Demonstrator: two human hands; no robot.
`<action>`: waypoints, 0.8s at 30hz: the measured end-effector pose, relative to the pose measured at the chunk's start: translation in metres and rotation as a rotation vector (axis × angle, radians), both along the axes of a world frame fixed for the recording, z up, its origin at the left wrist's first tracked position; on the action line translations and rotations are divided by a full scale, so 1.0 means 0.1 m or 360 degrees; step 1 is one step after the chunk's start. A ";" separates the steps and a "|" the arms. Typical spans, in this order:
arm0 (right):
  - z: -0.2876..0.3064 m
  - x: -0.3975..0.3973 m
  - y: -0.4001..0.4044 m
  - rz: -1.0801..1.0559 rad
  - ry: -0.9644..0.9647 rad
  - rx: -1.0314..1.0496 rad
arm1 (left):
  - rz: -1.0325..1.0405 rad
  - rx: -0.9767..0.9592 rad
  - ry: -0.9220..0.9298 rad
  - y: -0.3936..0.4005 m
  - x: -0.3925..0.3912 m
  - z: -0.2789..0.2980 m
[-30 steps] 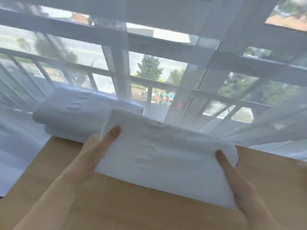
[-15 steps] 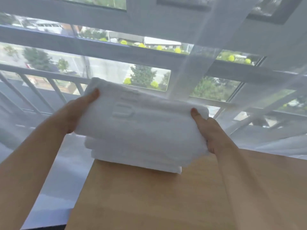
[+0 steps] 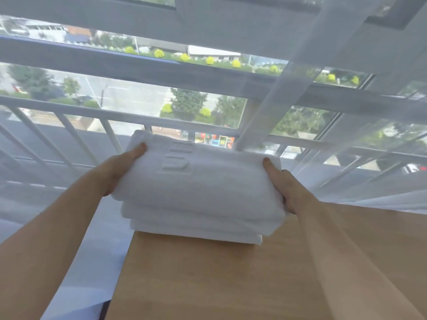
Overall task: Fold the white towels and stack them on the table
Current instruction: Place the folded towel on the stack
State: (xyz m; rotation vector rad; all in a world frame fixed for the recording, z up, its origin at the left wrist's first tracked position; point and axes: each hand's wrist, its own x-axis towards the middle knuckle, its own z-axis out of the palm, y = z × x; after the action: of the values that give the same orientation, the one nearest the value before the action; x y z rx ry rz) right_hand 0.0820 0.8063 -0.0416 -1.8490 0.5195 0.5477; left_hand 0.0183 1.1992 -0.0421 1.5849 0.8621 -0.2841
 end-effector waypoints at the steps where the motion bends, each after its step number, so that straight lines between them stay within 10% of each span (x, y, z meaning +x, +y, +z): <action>1: 0.04 -0.02 -0.03 0.0039 0.0036 -0.0002 | 0.0002 0.0017 0.0003 0.00 -0.01 0.00; 17: 0.29 -0.34 -0.22 -0.0059 -0.0233 0.0347 | -0.0115 -0.0337 -0.0341 0.15 -0.20 0.26; 24: 0.01 -0.45 -0.10 -0.0161 -0.0180 0.0256 | -0.0061 -0.0043 0.0003 -0.01 -0.29 0.07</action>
State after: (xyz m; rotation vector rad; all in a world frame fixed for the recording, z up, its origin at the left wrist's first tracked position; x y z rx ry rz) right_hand 0.0373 0.7960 -0.0403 -1.6805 0.4761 0.4025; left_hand -0.0104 1.1981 -0.0354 1.5777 0.8267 -0.3233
